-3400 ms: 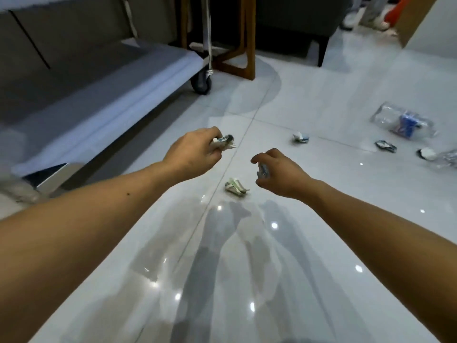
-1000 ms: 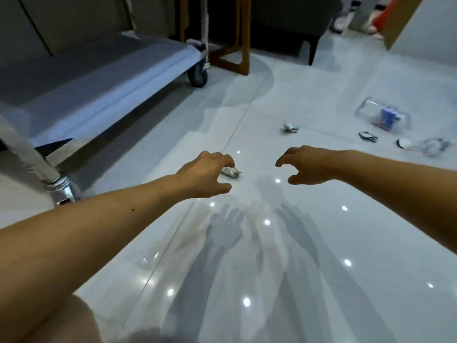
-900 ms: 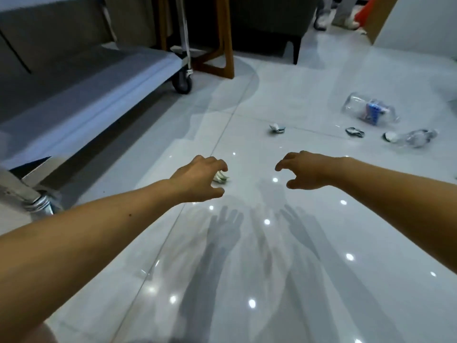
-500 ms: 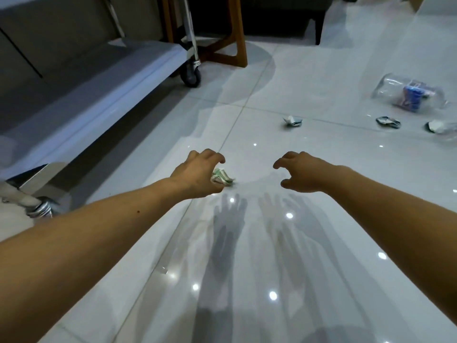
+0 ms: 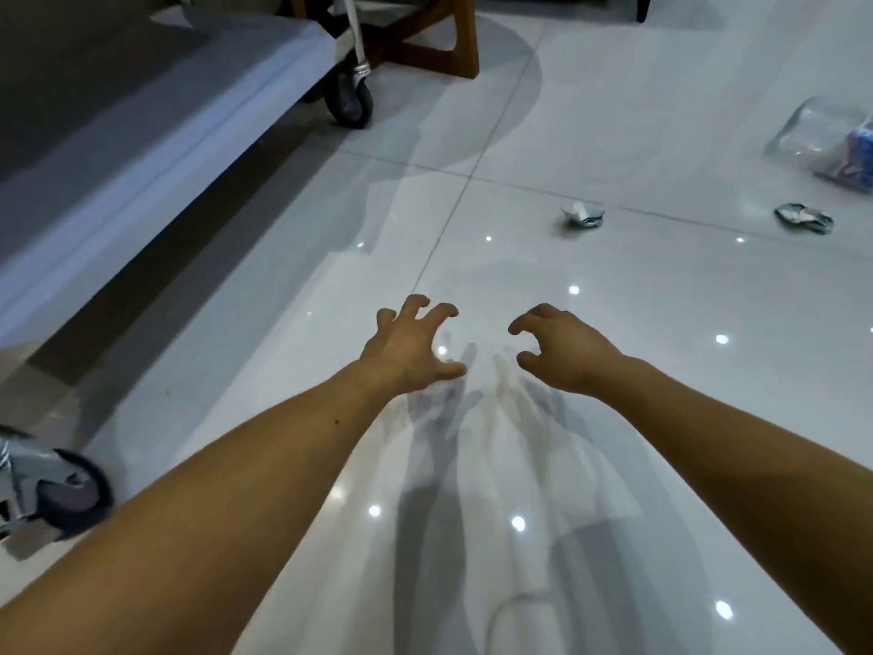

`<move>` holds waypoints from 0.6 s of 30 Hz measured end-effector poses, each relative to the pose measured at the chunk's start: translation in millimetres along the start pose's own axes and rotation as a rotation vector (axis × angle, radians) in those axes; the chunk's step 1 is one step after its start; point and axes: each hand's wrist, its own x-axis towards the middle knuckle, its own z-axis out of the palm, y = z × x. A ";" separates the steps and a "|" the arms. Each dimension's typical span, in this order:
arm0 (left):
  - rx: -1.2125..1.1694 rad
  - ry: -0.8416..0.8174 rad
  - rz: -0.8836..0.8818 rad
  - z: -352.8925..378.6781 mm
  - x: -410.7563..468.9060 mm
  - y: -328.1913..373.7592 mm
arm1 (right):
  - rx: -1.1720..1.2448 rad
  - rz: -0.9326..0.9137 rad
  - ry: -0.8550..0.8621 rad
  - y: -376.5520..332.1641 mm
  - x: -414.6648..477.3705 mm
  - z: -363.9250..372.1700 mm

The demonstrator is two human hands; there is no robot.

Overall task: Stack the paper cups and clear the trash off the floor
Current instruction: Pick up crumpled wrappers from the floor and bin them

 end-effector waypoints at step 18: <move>-0.172 0.007 0.178 -56.8 121.8 61.4 | 0.064 0.480 0.217 21.0 68.6 -99.4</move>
